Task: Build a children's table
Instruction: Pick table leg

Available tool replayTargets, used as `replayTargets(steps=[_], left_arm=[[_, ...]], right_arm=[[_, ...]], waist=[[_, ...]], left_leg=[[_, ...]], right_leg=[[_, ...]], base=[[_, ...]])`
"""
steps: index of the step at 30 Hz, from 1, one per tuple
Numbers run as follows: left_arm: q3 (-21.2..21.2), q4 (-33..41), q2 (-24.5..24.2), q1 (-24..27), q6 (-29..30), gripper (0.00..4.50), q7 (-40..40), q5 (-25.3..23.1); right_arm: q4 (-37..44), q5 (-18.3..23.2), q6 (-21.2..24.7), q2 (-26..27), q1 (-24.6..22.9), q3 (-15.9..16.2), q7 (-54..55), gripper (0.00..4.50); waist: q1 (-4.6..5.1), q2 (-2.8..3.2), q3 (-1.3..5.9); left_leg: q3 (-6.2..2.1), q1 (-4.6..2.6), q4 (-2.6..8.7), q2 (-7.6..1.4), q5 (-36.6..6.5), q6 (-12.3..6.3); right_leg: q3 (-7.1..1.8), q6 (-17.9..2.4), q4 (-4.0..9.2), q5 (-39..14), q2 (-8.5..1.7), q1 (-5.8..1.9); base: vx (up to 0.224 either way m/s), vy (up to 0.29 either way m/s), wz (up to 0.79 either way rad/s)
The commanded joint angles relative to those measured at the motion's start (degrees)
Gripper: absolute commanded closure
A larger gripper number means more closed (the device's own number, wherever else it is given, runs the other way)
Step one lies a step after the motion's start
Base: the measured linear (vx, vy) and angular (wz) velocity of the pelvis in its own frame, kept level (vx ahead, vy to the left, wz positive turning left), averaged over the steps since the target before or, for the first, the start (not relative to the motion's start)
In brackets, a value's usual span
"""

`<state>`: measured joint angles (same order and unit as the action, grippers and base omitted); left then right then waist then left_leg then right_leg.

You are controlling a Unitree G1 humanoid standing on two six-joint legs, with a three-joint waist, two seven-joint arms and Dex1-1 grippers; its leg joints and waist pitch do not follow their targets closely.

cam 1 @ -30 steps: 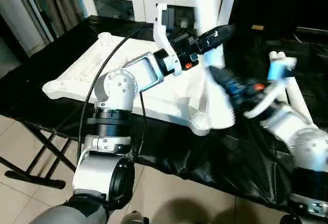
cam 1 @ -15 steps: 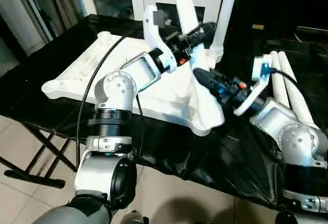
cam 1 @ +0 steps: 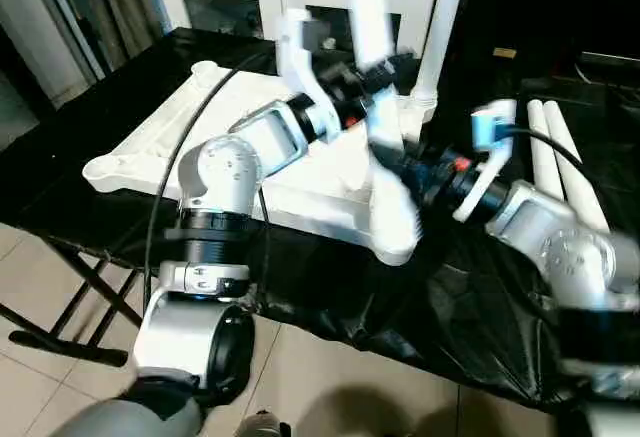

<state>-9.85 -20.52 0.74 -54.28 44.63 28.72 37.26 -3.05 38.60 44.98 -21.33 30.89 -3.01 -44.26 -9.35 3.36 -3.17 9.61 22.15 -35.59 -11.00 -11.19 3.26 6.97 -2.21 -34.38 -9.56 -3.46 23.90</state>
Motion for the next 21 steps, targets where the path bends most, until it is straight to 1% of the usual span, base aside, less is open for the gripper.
replayTargets(steps=[1,3,4,6,8,9,10,11,13,14,15,17,21], left_arm=[[2.46,1.11,-1.18,-1.82,-0.69,2.7,3.94,-0.92],[3.31,1.02,-1.76,-2.13,-0.73,2.7,5.37,-1.16],[4.29,1.01,-2.46,-2.5,-0.33,2.7,7.09,-1.12],[5.25,1.25,-3.0,-2.56,-0.19,2.7,8.78,-1.21],[6.08,1.18,-3.49,-2.66,0.46,2.7,9.99,-1.26],[6.08,1.18,-3.49,-2.66,0.46,2.7,9.99,-1.26],[6.66,1.11,-3.85,-2.7,0.28,2.7,10.71,-1.6],[6.72,1.04,-3.89,-2.72,0.23,2.7,10.84,-1.64],[6.88,0.96,-3.99,-2.74,0.15,2.7,11.25,-1.7],[6.97,0.93,-4.04,-2.75,0.12,2.7,11.48,-1.72],[7.25,0.78,-4.23,-2.8,0.04,2.7,12.03,-1.69],[7.54,0.5,-4.45,-2.88,-0.12,2.7,12.56,-1.74],[7.75,0.09,-4.77,-3.03,-0.14,2.7,13.28,-1.75]], right_arm=[[-2.43,-3.18,1.74,-2.91,1.27,3.34,-3.53,1.43],[-3.45,-3.27,2.81,-4.26,2.21,4.51,-5.46,1.36],[-4.92,-3.42,3.81,-5.85,3.69,6.13,-7.96,1.36],[-5.92,-3.55,4.1,-6.66,4.66,7.22,-9.59,1.36],[-6.5,-3.76,4.17,-7.76,5.53,8.9,-12.28,1.36],[-6.5,-3.76,4.17,-7.76,5.53,8.9,-12.28,1.36],[-6.87,-3.83,4.45,-8.31,6.16,9.97,-14.25,1.36],[-7.07,-4.04,4.31,-8.44,6.33,10.26,-14.77,1.36],[-7.42,-4.52,3.93,-8.7,6.64,10.89,-15.7,1.36],[-7.57,-4.78,3.73,-8.81,6.77,11.2,-16.1,1.36],[-7.78,-5.36,3.26,-9.42,7.06,12.59,-18.06,1.36],[-7.84,-5.54,3.44,-9.91,7.3,13.81,-19.84,1.36],[-8.65,-5.87,3.09,-9.72,7.49,14.13,-20.43,1.36]], waist=[[0.09,-1.38,4.95],[0.02,-1.39,4.98],[-0.03,-1.42,5.08],[-0.02,-1.49,5.0],[-0.04,-1.49,5.12],[-0.01,-1.52,5.12],[-0.07,-2.03,5.1],[-0.14,-1.84,5.06],[-0.13,-1.83,5.07],[-0.15,-1.96,5.08],[-0.19,-1.92,5.06],[-0.26,-1.93,5.04],[-0.33,-1.81,5.09]], left_leg=[[-0.7,-0.29,3.18,-1.73,0.12,-5.19],[-0.67,-0.35,3.16,-1.7,-0.04,-5.39],[-0.71,-0.35,3.09,-1.77,0.26,-5.67],[-0.66,-0.27,3.05,-1.76,0.21,-5.84],[-0.68,-0.26,2.93,-1.85,0.52,-6.11],[-0.64,-0.28,2.89,-1.86,0.51,-6.22],[-0.61,-0.22,2.91,-1.84,0.65,-6.35],[-0.59,-0.3,2.9,-1.93,0.75,-6.38],[-0.61,-0.36,2.9,-2.03,0.61,-6.3],[-0.59,-0.36,2.9,-2.0,0.53,-6.26],[-0.57,-0.38,2.89,-2.02,0.43,-6.2],[-0.57,-0.33,2.86,-1.99,0.34,-6.24],[-0.61,-0.34,2.83,-2.04,0.49,-6.19]], right_leg=[[-3.41,-3.98,4.16,-12.45,-4.85,-4.43],[-3.34,-4.12,4.27,-12.54,-4.89,-4.43],[-3.35,-4.7,4.0,-12.06,-4.89,-4.47],[-3.32,-5.09,4.03,-12.0,-4.87,-4.49],[-3.33,-5.71,3.81,-11.13,-4.88,-4.51],[-3.34,-5.89,3.8,-10.95,-4.88,-4.45],[-3.34,-6.18,3.6,-10.89,-4.94,-4.53],[-3.36,-6.13,3.75,-11.39,-4.95,-4.42],[-3.37,-6.32,3.77,-11.45,-4.96,-4.36],[-3.36,-6.39,3.71,-11.65,-4.97,-4.39],[-3.37,-6.33,3.75,-11.93,-4.97,-4.36],[-3.39,-6.22,3.73,-12.06,-4.96,-4.38],[-3.38,-6.32,3.7,-12.05,-4.96,-4.31]], base=[[0.0,0.0,0.0],[0.0,0.0,0.0],[0.0,0.0,0.0],[0.0,0.0,0.0],[0.0,0.0,0.0],[0.0,0.0,0.0],[0.0,0.0,0.0],[0.0,0.0,0.0],[0.0,0.0,0.0],[0.0,0.0,0.0],[0.0,0.0,0.0],[0.0,0.0,0.0],[0.0,0.0,0.0]])
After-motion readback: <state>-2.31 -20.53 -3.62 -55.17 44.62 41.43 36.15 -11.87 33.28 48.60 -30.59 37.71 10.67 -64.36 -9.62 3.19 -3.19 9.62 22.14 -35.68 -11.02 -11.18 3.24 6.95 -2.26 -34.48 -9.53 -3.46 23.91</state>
